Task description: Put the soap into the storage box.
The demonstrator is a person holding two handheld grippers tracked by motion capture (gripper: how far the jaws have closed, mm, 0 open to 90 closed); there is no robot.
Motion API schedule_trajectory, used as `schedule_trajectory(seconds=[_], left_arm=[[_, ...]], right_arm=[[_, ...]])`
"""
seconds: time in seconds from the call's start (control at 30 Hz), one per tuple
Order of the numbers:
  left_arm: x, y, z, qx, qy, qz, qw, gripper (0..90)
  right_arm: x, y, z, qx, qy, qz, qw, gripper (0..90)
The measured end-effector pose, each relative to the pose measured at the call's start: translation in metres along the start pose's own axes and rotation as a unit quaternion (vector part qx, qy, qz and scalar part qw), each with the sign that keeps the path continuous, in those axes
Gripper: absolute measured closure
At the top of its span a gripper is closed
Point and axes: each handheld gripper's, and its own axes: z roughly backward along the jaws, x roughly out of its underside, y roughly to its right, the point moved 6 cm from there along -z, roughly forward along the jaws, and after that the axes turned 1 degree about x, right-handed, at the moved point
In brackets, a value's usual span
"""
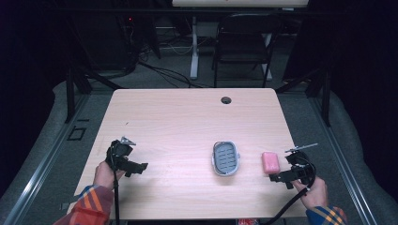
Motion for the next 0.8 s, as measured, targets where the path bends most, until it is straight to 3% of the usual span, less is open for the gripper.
schedule_trajectory(seconds=[0.37, 0.63, 0.8], left_arm=[[-0.002, 0.003, -0.001, 0.005, 0.000, -0.004, 1.0000, 0.1], [0.000, 0.001, 0.000, 0.000, 0.001, 0.002, 1.0000, 0.1], [-0.001, 0.001, -0.001, 0.002, -0.001, 0.000, 1.0000, 0.1]], right_arm=[[0.000, -0.004, -0.001, 0.008, -0.004, 0.003, 1.0000, 0.0], [-0.006, -0.011, 0.001, 0.028, -0.008, 0.017, 0.9994, 0.0], [-0.013, -0.012, -0.001, 0.032, -0.001, 0.004, 0.9995, 0.0]])
